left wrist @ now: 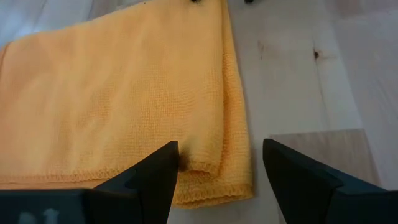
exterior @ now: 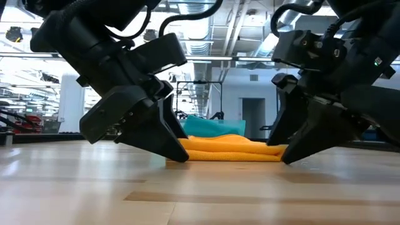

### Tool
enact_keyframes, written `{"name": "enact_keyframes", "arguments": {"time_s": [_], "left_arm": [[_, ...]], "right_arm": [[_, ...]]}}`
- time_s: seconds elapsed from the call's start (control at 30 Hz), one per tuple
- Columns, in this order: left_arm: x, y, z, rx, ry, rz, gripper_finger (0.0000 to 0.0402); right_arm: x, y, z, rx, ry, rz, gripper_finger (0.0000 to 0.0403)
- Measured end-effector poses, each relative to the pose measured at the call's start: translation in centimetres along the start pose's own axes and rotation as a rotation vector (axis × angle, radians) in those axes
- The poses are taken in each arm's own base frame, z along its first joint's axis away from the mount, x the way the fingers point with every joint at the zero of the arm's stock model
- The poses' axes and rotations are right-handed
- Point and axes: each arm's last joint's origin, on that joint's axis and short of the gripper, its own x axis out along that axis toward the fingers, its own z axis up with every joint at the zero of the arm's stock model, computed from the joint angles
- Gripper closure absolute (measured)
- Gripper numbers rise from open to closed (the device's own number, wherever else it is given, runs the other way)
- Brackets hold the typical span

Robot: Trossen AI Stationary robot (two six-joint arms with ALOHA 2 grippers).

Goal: Roll microfiber towels into tight, uniform cylinder then place into a basket
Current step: Fold the yellow microfiber cloth

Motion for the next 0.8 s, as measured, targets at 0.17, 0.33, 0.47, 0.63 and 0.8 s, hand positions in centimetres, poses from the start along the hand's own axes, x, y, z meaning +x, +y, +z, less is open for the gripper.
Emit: {"name": "enact_keyframes", "arguments": {"time_s": [0.17, 0.33, 0.47, 0.63, 0.8], "left_arm": [[0.07, 0.13, -0.07, -0.029, 0.009, 0.002, 0.0175], [0.10, 0.14, -0.15, -0.066, 0.018, -0.010, 0.0175], [0.12, 0.14, -0.18, -0.087, 0.020, -0.010, 0.0175], [0.14, 0.13, -0.21, -0.092, 0.021, -0.008, 0.0175], [0.25, 0.32, -0.22, -0.144, 0.024, -0.005, 0.0175]], "right_arm": [[-0.96, -0.58, 0.25, 0.049, 0.044, -0.012, 0.0187], [-0.78, -0.88, 0.21, 0.072, 0.051, -0.017, 0.0187], [-0.65, -1.12, 0.29, 0.083, 0.048, -0.020, 0.0187], [-0.64, -1.04, 0.28, 0.086, 0.041, -0.015, 0.0187], [-0.43, -1.00, -0.33, 0.107, 0.050, -0.013, 0.0187]]}}
